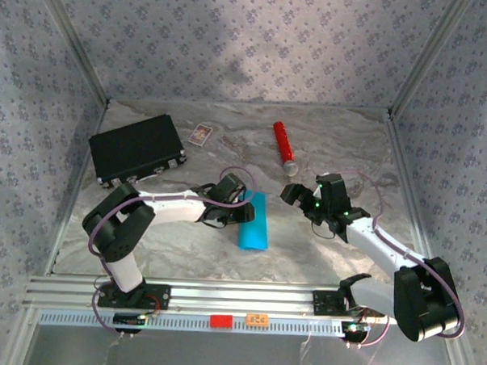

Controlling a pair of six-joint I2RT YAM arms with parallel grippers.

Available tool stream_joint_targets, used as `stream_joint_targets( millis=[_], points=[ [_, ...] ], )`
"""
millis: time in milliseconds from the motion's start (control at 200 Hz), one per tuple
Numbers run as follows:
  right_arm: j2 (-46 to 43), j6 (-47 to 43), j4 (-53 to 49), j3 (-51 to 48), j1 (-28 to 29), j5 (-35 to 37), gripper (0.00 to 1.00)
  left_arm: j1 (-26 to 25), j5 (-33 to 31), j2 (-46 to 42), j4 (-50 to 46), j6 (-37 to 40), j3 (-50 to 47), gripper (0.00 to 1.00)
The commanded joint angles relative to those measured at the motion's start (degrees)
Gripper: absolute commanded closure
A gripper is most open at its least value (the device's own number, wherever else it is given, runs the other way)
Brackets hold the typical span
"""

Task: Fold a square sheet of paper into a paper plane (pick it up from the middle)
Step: Hold the square sheet of paper at the center of the table.

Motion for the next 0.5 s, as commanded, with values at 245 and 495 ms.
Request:
stream_joint_targets(
  millis=[245, 495],
  points=[
    [0.5, -1.0, -0.2, 1.6, 0.4, -0.1, 0.01, 0.9, -2.4, 1.2, -3.8, 0.1, 1.2, 0.52],
    [0.8, -0.8, -0.3, 1.5, 0.4, 0.3, 0.01, 0.9, -3.3, 1.5, -3.3, -0.8, 0.9, 0.58]
  ],
)
